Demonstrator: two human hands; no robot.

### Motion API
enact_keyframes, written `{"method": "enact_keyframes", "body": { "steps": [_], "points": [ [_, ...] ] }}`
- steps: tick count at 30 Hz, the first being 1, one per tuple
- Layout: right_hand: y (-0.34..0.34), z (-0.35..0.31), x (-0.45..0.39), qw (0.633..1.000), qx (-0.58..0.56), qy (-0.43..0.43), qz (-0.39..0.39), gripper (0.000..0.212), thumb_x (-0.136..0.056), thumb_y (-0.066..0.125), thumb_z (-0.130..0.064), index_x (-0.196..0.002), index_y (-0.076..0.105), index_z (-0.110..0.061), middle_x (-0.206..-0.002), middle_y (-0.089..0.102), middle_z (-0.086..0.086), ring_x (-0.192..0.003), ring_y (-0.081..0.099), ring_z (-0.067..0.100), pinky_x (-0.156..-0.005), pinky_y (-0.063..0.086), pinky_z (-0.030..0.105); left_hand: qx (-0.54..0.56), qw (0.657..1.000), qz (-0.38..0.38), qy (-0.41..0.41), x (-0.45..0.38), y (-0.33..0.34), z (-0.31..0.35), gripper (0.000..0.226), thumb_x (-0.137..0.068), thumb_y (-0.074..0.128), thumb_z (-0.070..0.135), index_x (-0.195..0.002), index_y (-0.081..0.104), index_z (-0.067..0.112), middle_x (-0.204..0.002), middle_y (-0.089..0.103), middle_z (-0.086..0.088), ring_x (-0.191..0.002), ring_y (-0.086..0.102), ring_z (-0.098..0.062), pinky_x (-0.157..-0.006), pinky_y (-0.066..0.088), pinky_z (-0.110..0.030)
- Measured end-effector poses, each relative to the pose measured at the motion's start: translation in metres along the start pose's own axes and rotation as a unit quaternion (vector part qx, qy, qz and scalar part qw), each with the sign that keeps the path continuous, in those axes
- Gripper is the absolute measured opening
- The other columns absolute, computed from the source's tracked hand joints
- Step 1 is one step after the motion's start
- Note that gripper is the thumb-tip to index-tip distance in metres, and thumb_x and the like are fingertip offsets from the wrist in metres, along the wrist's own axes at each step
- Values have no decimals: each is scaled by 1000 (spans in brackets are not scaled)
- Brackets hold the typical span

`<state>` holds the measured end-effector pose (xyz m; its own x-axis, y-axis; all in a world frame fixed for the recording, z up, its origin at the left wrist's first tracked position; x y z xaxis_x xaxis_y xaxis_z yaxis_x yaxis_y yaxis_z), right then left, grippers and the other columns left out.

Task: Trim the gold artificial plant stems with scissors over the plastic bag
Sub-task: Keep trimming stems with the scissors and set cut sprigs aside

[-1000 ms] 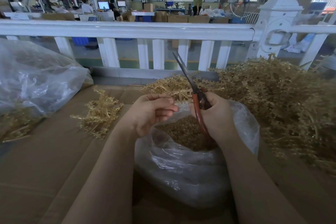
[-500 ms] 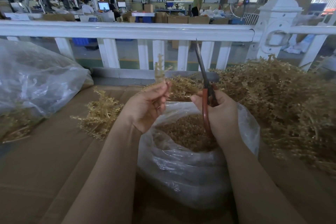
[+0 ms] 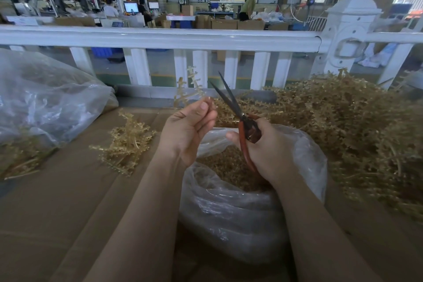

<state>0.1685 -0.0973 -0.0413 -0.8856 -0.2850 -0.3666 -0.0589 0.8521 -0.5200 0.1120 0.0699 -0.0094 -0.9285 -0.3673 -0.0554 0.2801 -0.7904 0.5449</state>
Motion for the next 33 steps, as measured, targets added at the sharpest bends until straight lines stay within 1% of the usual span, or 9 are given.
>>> {"method": "enact_keyframes", "body": {
  "steps": [3,5,8,11,13,19,23,29,33],
  "points": [
    [2,-1,1,999,30,-5,-19,71,-61,56,-88,-105,60,-32,-100,67,-15,-92,63,5,-79,53,31,8,1000,8,3,1,1,0,14,-94,60,13,-105,70,10,-81,75,4,-71,70,-4,-64,55,-15],
    [2,-3,2,998,54,-15,-18,75,-59,51,-91,-103,61,-31,-96,67,-15,-90,63,7,-82,55,37,15,1000,14,6,1,1,-1,14,-91,64,15,-103,71,14,-79,74,5,-69,69,-3,-62,54,-15],
    [3,-4,3,998,60,-34,-14,72,-60,54,-90,-102,61,-31,-94,65,-16,-89,62,5,-82,56,37,22,1000,9,15,2,2,-1,18,-80,68,20,-96,75,18,-80,74,5,-69,68,-2,-62,53,-13],
    [4,-4,3,996,75,-47,-6,61,-67,61,-82,-100,61,-31,-91,64,-16,-87,62,5,-79,56,36,13,1000,9,21,2,1,-3,14,-91,62,13,-97,74,18,-84,75,4,-70,67,-2,-63,53,-13],
    [4,-4,2,994,92,-50,3,59,-69,62,-82,-96,60,-30,-88,63,-16,-84,61,5,-75,57,36,0,1000,13,21,2,1,-3,16,-95,59,11,-99,74,17,-84,76,4,-69,67,-3,-65,53,-14],
    [4,-3,3,990,125,-61,25,52,-77,67,-75,-98,63,-29,-85,65,-15,-80,62,6,-73,58,36,-12,1000,16,24,2,-1,-3,18,-92,62,14,-107,72,14,-86,76,3,-70,68,-2,-66,54,-14],
    [4,-3,3,990,125,-55,23,59,-73,63,-80,-94,65,-25,-80,67,-10,-75,63,9,-71,57,38,-12,1000,14,20,2,-1,-2,33,-75,70,24,-106,73,13,-87,76,2,-72,68,-4,-66,54,-15],
    [5,-3,3,990,124,-68,27,53,-76,66,-76,-100,67,-28,-78,66,-12,-74,63,7,-69,57,35,-10,1000,15,21,1,-2,-2,33,-72,72,23,-103,73,12,-84,75,2,-69,68,-4,-65,54,-15],
    [4,-6,4,988,127,-77,37,65,-71,57,-84,-92,68,-23,-74,66,-10,-71,62,8,-68,57,34,2,1000,21,21,1,-3,-1,33,-72,73,22,-103,73,10,-83,76,0,-69,69,-5,-62,54,-15]
  ]
}}
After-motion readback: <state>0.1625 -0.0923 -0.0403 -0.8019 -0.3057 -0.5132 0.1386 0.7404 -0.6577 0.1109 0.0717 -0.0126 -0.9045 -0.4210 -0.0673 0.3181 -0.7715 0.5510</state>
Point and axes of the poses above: each hand's wrist, its own x-axis away from the middle knuckle, its own y-axis out of the palm, z = x × y, the point moved 2 cm from there along -x, towards the middle knuckle
